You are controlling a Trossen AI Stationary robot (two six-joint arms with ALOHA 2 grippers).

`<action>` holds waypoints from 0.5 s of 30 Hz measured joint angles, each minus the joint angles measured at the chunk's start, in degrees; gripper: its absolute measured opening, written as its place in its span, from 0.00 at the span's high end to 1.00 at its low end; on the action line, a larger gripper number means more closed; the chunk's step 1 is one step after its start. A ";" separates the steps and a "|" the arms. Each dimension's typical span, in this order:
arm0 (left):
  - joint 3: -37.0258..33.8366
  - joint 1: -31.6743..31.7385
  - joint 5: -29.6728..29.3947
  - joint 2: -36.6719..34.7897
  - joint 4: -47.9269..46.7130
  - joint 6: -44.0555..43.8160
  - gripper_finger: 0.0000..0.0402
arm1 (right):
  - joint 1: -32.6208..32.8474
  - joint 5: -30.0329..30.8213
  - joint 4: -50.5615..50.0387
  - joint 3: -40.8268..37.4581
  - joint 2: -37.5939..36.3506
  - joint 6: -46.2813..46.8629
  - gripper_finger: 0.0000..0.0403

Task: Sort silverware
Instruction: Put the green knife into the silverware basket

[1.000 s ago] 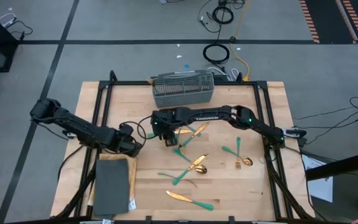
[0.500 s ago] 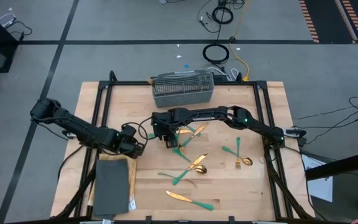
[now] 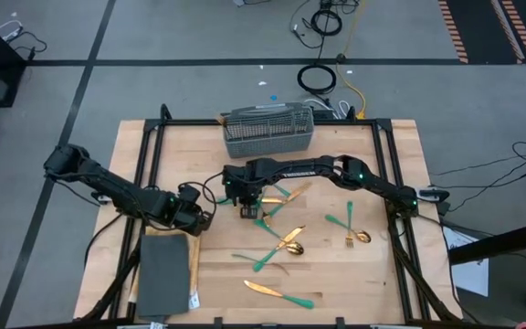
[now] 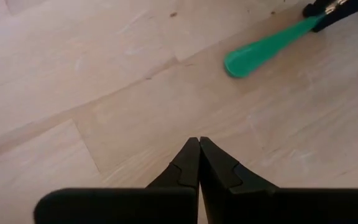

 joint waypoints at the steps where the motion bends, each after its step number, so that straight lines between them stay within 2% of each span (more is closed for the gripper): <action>1: 0.00 0.00 0.00 0.00 -0.01 0.00 0.98 | 0.11 0.04 0.02 0.00 0.00 0.68 0.99; 8: 0.00 0.02 -0.11 0.00 -0.01 0.04 0.98 | 0.59 1.18 2.22 -0.93 -4.22 6.14 1.00; 15: 0.00 0.02 -0.81 0.00 0.24 0.07 0.98 | -0.35 1.86 3.08 -1.31 -8.31 7.69 1.00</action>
